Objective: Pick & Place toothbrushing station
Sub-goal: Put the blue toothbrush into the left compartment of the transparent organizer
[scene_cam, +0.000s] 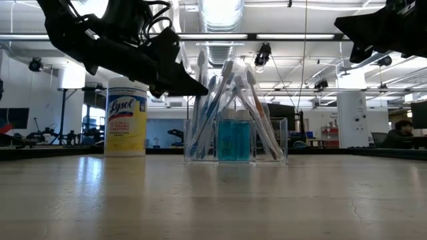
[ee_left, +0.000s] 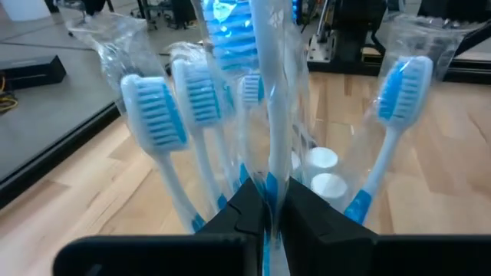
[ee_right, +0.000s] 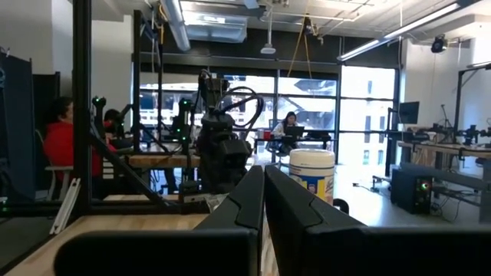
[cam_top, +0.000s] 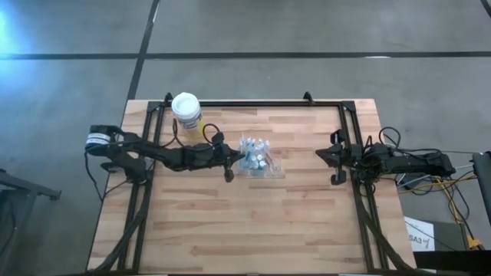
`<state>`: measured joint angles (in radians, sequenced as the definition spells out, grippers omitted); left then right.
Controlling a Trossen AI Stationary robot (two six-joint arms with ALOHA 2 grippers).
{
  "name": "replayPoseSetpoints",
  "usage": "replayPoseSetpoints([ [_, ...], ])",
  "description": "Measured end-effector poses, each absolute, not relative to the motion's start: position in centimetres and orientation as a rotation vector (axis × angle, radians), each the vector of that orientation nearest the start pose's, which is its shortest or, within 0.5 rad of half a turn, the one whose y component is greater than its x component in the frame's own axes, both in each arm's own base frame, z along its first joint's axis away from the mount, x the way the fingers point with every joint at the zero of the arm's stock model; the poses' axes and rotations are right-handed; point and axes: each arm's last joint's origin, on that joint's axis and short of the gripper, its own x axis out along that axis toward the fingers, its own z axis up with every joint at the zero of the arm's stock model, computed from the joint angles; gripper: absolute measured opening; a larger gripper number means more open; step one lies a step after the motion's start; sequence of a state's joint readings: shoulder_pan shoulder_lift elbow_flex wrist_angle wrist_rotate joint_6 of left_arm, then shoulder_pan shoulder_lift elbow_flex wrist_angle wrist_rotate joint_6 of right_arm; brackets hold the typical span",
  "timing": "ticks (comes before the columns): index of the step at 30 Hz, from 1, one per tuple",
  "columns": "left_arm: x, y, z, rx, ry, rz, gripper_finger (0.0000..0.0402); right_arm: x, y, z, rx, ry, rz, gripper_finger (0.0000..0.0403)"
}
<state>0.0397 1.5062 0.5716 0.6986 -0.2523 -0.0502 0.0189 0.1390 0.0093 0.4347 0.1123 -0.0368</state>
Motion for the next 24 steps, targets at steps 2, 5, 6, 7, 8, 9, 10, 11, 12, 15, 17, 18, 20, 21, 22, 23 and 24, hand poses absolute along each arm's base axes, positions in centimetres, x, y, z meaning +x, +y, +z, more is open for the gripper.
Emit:
replayPoseSetpoints([
  [2, 29.0, 1.9, 18.1, -0.023, 0.235, 0.299, 0.0026, 10.1, -0.1, 19.7, -0.016, -0.303, -0.098, 0.0009],
  [5, 29.2, 1.8, 17.5, -0.021, 0.253, 0.299, 0.0023, 10.1, -0.1, 19.7, -0.016, -0.302, -0.099, 0.0009],
  [6, 29.2, 1.8, 17.4, -0.022, 0.257, 0.299, 0.0023, 10.1, -0.1, 19.7, -0.016, -0.302, -0.099, 0.0008],
  [7, 29.3, 1.8, 17.2, -0.022, 0.262, 0.299, 0.0024, 10.1, -0.1, 19.7, -0.016, -0.302, -0.099, 0.0008],
  [8, 29.4, 1.8, 17.1, -0.021, 0.267, 0.299, 0.0026, 10.1, -0.1, 19.7, -0.016, -0.302, -0.099, 0.0008],
  [9, 29.5, 1.9, 17.0, -0.021, 0.272, 0.299, 0.0027, 10.1, -0.1, 19.7, -0.016, -0.302, -0.099, 0.0008],
  [10, 29.5, 1.9, 16.8, -0.021, 0.278, 0.299, 0.0027, 10.1, -0.1, 19.7, -0.016, -0.302, -0.099, 0.0008],
  [11, 29.5, 1.9, 16.7, -0.023, 0.282, 0.300, 0.0026, 10.1, -0.1, 19.7, -0.016, -0.302, -0.100, 0.0008],
  [12, 29.6, 1.9, 16.5, -0.025, 0.286, 0.300, 0.0025, 10.1, -0.1, 19.7, -0.016, -0.302, -0.101, 0.0008],
  [15, 29.6, 1.8, 16.2, -0.024, 0.299, 0.300, 0.0024, 10.1, -0.1, 19.7, -0.016, -0.302, -0.101, 0.0008],
  [17, 29.7, 1.8, 16.1, -0.024, 0.301, 0.303, 0.0026, 10.1, -0.1, 19.7, -0.016, -0.302, -0.101, 0.0008],
  [18, 29.7, 1.9, 16.1, -0.025, 0.302, 0.305, 0.0028, 10.1, -0.1, 19.7, -0.016, -0.302, -0.101, 0.0008],
  [20, 29.7, 1.9, 16.0, -0.024, 0.303, 0.307, 0.0028, 10.1, -0.1, 19.7, -0.016, -0.301, -0.101, 0.0008],
  [21, 29.7, 1.9, 16.0, -0.024, 0.304, 0.307, 0.0028, 10.1, -0.1, 19.7, -0.016, -0.301, -0.101, 0.0008],
  [22, 29.7, 1.9, 16.0, -0.024, 0.304, 0.307, 0.0026, 10.1, -0.1, 19.7, -0.016, -0.301, -0.101, 0.0008],
  [23, 29.6, 1.9, 15.9, -0.024, 0.305, 0.306, 0.0025, 10.1, -0.1, 19.7, -0.016, -0.301, -0.101, 0.0008],
  [24, 29.6, 1.9, 15.9, -0.024, 0.307, 0.306, 0.0024, 10.1, -0.1, 19.7, -0.016, -0.301, -0.101, 0.0008],
])
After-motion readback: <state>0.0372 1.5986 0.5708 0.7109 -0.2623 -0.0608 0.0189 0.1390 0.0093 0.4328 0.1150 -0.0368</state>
